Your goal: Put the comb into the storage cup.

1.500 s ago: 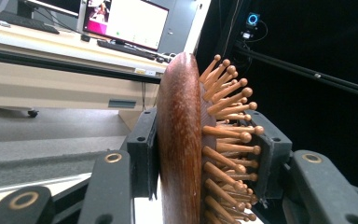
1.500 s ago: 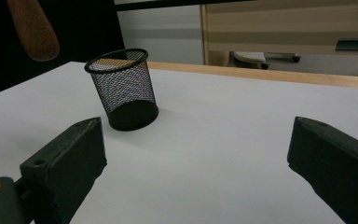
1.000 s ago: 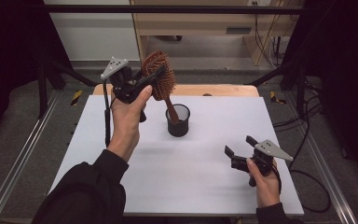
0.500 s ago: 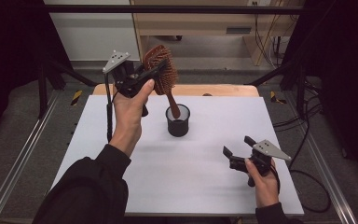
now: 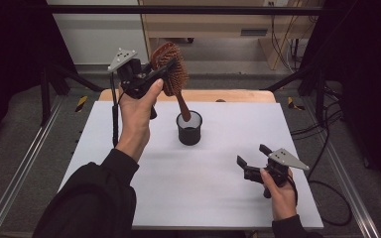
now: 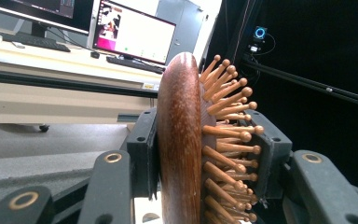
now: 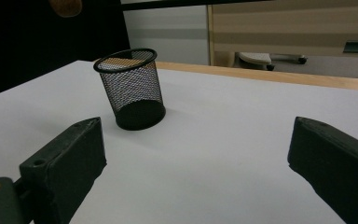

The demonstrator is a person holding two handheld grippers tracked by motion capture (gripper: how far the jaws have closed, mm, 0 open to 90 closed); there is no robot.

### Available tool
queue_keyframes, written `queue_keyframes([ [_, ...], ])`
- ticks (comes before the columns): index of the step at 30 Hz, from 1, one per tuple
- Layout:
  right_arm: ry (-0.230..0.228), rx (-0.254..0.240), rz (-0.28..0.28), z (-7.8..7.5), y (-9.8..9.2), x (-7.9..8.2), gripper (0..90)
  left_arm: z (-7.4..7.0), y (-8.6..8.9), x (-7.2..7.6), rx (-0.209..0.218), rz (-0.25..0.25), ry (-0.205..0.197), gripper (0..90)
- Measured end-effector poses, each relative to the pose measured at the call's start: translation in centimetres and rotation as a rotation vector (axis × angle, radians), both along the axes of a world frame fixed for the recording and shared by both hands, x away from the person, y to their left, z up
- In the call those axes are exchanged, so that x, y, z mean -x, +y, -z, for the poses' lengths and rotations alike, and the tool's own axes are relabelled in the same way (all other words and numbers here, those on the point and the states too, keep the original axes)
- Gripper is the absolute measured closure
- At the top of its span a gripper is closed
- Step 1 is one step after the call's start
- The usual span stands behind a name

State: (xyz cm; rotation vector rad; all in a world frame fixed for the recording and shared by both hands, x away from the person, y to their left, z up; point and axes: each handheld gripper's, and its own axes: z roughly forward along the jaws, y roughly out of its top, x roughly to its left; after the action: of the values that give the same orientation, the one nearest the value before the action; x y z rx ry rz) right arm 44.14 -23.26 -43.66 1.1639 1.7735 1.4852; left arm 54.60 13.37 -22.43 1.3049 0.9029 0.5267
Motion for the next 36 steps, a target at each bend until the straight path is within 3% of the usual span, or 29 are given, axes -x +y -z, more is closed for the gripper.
queue_keyframes([
  [11, -0.002, -0.006, -0.002, 0.0, 0.0, 0.0, 4.4, 0.4, -1.1, -1.2, 0.001, -0.005, 0.003, 52.1],
  [28, -0.002, 0.002, -0.011, 0.0, 0.1, 0.0, 4.4, -0.1, -1.3, -1.7, -0.008, -0.011, -0.006, 52.1],
  [36, 0.003, -0.002, -0.017, 0.0, 0.1, 0.0, 4.4, 0.1, -1.6, -2.9, -0.020, -0.032, -0.020, 52.1],
])
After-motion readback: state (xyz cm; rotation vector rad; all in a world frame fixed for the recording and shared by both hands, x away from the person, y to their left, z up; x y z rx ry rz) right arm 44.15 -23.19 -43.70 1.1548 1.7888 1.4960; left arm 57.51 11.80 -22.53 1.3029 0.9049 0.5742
